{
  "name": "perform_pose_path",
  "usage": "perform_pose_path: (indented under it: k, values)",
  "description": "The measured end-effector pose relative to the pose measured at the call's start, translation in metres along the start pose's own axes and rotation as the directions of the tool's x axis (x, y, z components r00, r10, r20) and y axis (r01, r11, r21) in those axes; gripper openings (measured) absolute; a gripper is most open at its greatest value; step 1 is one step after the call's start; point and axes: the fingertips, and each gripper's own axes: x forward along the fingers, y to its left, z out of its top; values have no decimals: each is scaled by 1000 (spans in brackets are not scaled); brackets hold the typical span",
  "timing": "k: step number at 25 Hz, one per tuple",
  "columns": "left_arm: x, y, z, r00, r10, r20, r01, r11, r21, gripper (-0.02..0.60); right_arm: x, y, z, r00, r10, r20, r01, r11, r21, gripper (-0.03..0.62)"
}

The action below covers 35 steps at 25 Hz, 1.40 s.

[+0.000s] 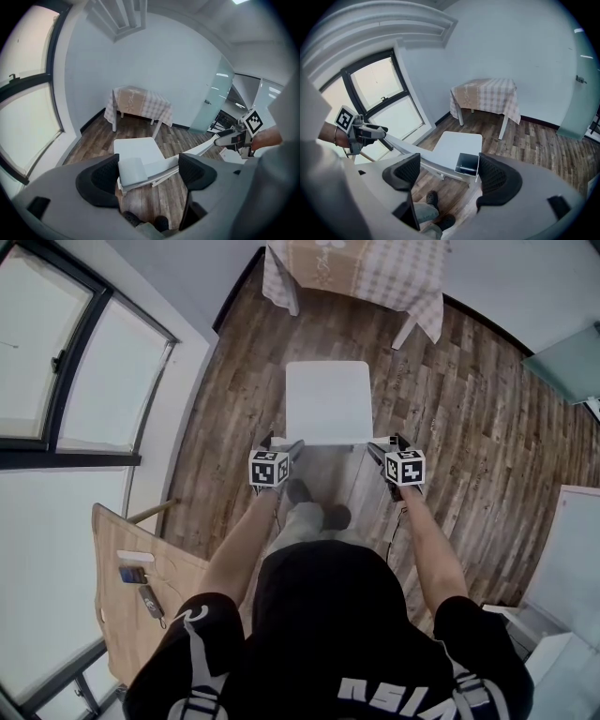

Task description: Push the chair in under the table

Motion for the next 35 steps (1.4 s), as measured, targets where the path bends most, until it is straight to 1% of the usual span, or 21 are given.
perform_pose_path:
  k: [2,3,8,16,26,30,35]
  values:
    - [0,-1,0,1000,-3,6,3,1000,5,388,1,0,-4,1000,-8,-19,8,999,-31,397]
    - [-1,-2,0,1000,-5,9,5,1000,8,387,2,0,-5,1000,-13,-24,13,999,-31,399]
    - [0,-1,0,1000,-16,16,16,1000,17,387,4,-2,-5,999,-15,-29,16,1000,13,413]
    - [-3,3,1,999,-16,43,15,1000,11,385,8,0,-3,998,-31,-50,34,998,44,417]
    - [-13,5,-4,998,45,33,-45,999,14,383,10,2,-2,998,-49,-48,52,997,60,417]
    - [-8,8,-8,998,54,14,-54,999,8,379,10,3,-1,998,-50,-46,53,996,65,417]
    - [-6,17,-2,999,49,-2,-49,999,1,379,15,8,3,997,-60,-46,63,995,71,419]
